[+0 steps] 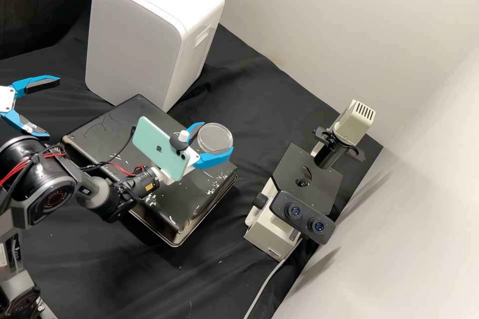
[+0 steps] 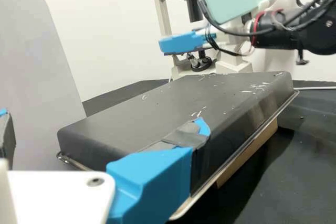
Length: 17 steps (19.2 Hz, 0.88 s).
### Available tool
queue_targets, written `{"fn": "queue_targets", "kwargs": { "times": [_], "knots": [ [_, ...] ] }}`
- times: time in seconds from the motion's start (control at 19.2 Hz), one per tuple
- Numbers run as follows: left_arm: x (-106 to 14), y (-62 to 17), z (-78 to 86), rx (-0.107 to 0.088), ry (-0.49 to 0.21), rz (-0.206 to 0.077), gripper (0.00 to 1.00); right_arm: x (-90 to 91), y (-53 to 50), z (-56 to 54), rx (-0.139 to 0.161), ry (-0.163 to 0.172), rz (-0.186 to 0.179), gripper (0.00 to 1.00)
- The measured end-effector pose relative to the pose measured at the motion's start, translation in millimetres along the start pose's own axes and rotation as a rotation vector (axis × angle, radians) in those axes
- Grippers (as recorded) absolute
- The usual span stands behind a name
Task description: Place the petri dish on the bench
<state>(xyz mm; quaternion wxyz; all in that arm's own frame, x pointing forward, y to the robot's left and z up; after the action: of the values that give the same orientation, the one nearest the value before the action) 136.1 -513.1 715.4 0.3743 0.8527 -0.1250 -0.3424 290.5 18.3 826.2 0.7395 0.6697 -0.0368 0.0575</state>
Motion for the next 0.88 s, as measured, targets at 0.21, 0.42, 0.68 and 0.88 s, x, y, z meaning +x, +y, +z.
{"fn": "queue_targets", "kwargs": {
  "times": [0.21,0.42,0.68,0.88],
  "knots": [
    [0.0,0.0,0.5,-0.003,0.001,0.000,1.00,-13.6,-14.6,0.4,0.001,-0.010,-0.067,0.00],
    [0.0,0.1,-1.0,-0.003,0.019,0.001,1.00,-20.0,-32.5,4.1,-0.001,-0.027,-0.140,0.00],
    [0.0,0.1,-1.0,0.003,0.019,0.001,1.00,-19.8,-48.6,11.2,-0.006,-0.048,-0.189,0.00],
    [0.0,0.1,-1.9,-0.001,0.029,0.002,1.00,-18.0,-54.1,17.0,-0.004,-0.057,-0.179,0.00]
  ]
}}
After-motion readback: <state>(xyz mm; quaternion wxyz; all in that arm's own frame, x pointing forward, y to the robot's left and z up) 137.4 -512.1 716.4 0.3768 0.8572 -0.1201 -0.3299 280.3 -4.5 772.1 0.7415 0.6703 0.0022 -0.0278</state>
